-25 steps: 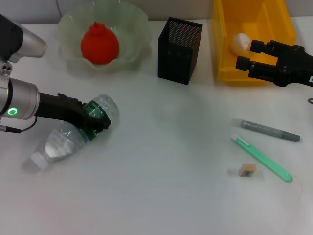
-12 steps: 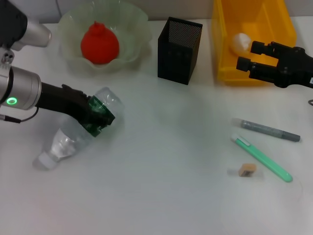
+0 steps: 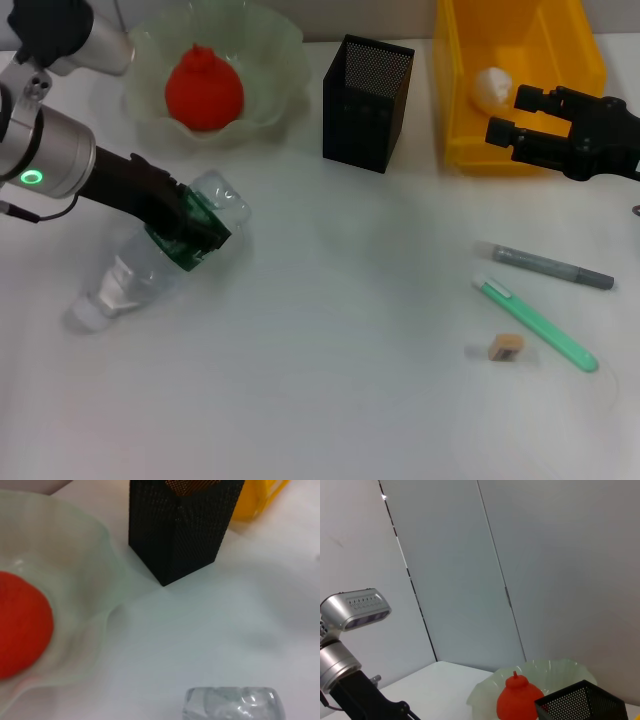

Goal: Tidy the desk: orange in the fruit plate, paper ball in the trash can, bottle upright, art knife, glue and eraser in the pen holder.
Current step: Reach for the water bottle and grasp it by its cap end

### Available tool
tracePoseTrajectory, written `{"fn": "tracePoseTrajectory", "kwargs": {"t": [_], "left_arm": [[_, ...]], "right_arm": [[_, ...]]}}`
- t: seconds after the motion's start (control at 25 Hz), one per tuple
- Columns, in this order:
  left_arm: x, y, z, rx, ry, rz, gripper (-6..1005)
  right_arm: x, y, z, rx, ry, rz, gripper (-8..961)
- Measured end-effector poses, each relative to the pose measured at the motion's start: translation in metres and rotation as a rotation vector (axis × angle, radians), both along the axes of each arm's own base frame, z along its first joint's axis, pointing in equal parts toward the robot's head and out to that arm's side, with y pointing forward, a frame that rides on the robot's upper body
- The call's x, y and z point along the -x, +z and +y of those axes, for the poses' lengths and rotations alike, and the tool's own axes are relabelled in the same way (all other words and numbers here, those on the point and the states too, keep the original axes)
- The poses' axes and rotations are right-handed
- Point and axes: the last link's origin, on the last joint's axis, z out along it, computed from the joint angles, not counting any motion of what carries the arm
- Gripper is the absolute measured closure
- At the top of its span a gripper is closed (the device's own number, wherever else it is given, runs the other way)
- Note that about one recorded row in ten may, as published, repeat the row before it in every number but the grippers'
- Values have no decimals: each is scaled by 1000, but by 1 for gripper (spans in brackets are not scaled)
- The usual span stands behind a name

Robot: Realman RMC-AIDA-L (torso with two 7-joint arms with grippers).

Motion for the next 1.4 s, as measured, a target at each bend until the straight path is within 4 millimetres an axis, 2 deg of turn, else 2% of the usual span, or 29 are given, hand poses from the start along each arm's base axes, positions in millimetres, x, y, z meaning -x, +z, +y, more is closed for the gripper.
{"fn": "tracePoseTrajectory", "kwargs": {"t": [0.2, 0.64, 1.2, 1.4], "left_arm": [[-10, -7, 0, 29, -31, 5, 225], [-50, -47, -16, 182, -143, -41, 223], [-59, -60, -14, 176, -171, -78, 220], [-65, -55, -11, 146, -159, -147, 219]], "right_arm": [[0, -2, -1, 9, 4, -7, 179], [2, -2, 2, 11, 7, -11, 179], [4, -2, 4, 8, 9, -11, 179], [4, -2, 4, 8, 9, -12, 179]]}}
